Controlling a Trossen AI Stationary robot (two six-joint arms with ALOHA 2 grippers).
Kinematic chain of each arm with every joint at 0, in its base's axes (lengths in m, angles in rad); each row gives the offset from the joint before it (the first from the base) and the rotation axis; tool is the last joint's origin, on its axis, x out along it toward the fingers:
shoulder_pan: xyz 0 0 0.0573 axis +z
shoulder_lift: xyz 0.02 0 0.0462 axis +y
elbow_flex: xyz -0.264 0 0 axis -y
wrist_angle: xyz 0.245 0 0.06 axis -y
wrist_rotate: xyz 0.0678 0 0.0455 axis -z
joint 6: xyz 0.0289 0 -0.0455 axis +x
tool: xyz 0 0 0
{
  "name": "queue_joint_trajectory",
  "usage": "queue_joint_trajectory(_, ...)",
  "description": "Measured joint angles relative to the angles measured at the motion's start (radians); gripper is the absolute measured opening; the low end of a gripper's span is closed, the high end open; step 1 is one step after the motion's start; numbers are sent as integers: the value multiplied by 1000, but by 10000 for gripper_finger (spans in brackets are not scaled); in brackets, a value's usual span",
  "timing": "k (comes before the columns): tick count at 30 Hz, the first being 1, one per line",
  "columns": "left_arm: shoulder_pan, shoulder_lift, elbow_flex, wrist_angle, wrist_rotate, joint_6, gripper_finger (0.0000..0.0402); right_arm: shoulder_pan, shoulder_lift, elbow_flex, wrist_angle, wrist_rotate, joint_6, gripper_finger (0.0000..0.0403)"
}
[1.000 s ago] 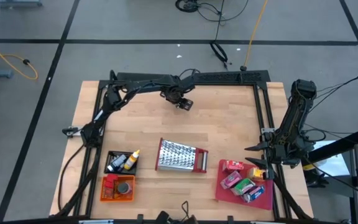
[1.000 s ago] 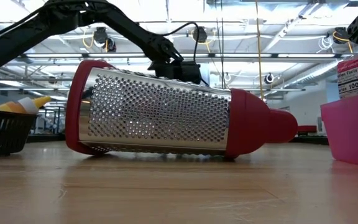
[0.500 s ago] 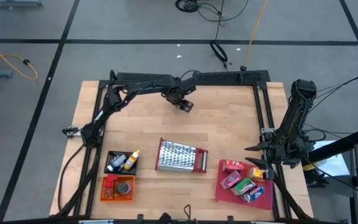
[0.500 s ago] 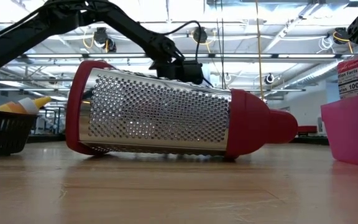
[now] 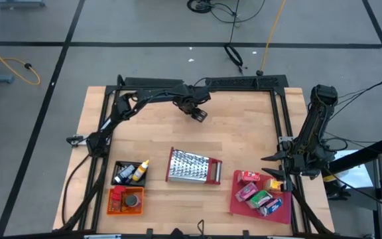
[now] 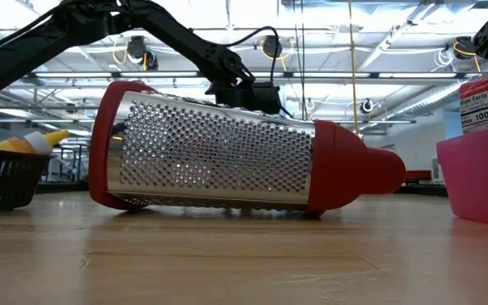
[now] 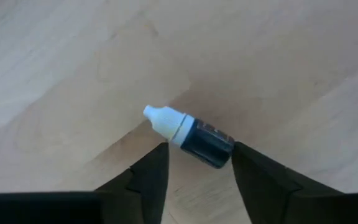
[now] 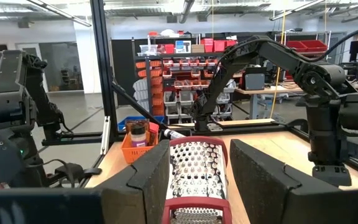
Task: Pick & Place Kitchen Items
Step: Put the small brown food coloring bottle into the black bin
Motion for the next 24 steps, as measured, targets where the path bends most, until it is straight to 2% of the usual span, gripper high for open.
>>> queue_joint_trajectory(5, 8, 0, 0, 6, -6, -62, 136, 0, 0, 0, 0, 0, -1, 160)
queue_joint_trajectory(10, 13, 0, 0, 11, -4, -101, 119, 0, 0, 0, 0, 0, -1, 160)
queue_joint_trajectory(14, 16, 0, 0, 14, 11, -87, 121, 0, 0, 0, 0, 0, 0, 160)
queue_joint_trajectory(18, 33, -1, 0, 24, 61, -132, 131, 0, 0, 0, -4, 0, 0, 160)
queue_joint_trajectory(24, 50, -2, 0, 30, 159, -112, 159, 0, 0, 0, -7, 0, 0, 160)
